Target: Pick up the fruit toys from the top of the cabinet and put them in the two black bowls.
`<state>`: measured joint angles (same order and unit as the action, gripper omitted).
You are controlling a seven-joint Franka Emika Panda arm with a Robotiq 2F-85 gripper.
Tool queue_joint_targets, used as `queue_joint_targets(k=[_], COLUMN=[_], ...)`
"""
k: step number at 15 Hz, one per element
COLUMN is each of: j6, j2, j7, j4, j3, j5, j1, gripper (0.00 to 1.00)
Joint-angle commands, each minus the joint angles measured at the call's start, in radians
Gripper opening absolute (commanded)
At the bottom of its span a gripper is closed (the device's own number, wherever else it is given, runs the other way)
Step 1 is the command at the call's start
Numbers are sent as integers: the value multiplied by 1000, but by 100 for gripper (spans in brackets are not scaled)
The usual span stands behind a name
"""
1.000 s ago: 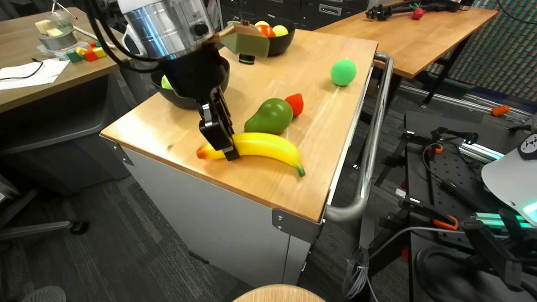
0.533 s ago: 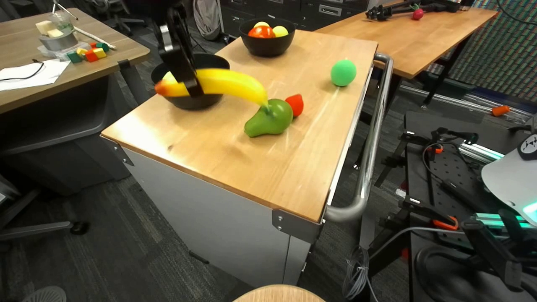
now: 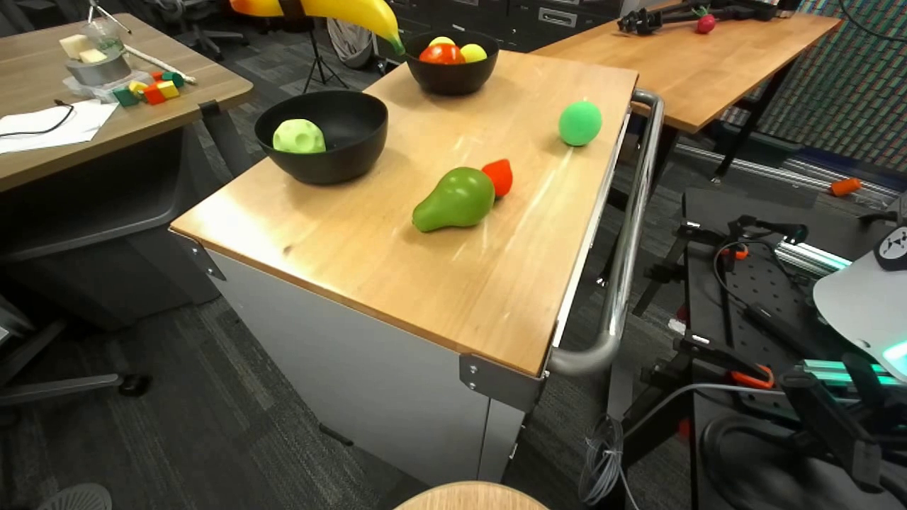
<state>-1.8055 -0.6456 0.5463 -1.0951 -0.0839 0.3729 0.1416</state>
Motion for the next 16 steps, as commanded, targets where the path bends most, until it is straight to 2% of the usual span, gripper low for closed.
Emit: queue_joint_targets(k=[1,4,8,12,16], j6=[-4,26,75,137,161], j2=[-168,-262,-357,-405,-422], j7=[96,138,175,189,185], j4=[241,364,498,569,577], j3=[-7,-15,-15,-12,-46], j5=[-71,-139,-185,-205,-209], j1=[-46,-60,-43,-23,-24], gripper=[18,18,18,18,17])
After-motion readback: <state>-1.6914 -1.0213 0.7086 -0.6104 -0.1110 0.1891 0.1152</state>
